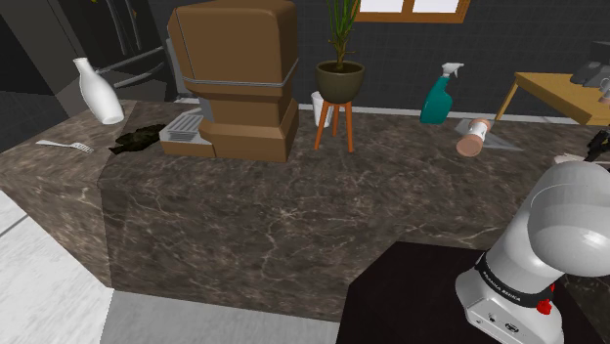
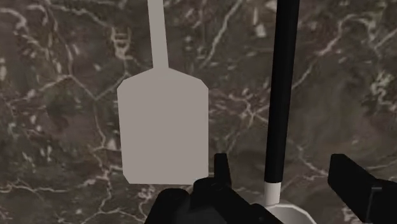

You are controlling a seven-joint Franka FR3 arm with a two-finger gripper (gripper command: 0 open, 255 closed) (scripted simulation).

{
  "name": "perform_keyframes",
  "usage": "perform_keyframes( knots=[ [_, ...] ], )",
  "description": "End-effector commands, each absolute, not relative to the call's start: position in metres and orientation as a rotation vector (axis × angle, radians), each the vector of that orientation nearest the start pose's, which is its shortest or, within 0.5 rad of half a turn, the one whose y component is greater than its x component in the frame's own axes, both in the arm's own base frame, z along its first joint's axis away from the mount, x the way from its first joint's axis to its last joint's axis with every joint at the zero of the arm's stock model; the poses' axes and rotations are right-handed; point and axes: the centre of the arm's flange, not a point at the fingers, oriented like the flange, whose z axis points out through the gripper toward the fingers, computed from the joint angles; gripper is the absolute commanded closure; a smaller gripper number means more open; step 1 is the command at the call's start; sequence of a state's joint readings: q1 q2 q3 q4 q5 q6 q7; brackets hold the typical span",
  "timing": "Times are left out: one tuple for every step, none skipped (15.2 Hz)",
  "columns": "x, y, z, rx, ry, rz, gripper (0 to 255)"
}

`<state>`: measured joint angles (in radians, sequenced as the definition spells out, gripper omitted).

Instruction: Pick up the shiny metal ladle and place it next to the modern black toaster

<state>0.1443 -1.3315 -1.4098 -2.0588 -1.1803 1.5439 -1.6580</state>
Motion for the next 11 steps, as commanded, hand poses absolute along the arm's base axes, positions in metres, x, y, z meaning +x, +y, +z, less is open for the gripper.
perform_keyframes(
  knots=[
    [-0.055,-0.539,0.348,-2.895,-1.132,-0.155,0],
    [-0.055,-0.539,0.348,-2.895,-1.132,-0.155,0],
    [-0.055,-0.539,0.348,-2.895,-1.132,-0.155,0],
    [-0.055,-0.539,0.348,-2.895,-1.132,-0.155,0],
    [-0.057,-0.540,0.361,-2.895,-1.132,-0.155,0],
    [-0.058,-0.541,0.374,-2.895,-1.132,-0.155,0],
    [-0.059,-0.542,0.387,-2.895,-1.132,-0.155,0],
    [-0.060,-0.542,0.397,-2.895,-1.132,-0.155,0],
    [-0.060,-0.542,0.397,-2.895,-1.132,-0.155,0],
    [-0.060,-0.542,0.397,-2.895,-1.132,-0.155,0],
    [-0.060,-0.542,0.398,-2.895,-1.132,-0.155,0]
  ],
)
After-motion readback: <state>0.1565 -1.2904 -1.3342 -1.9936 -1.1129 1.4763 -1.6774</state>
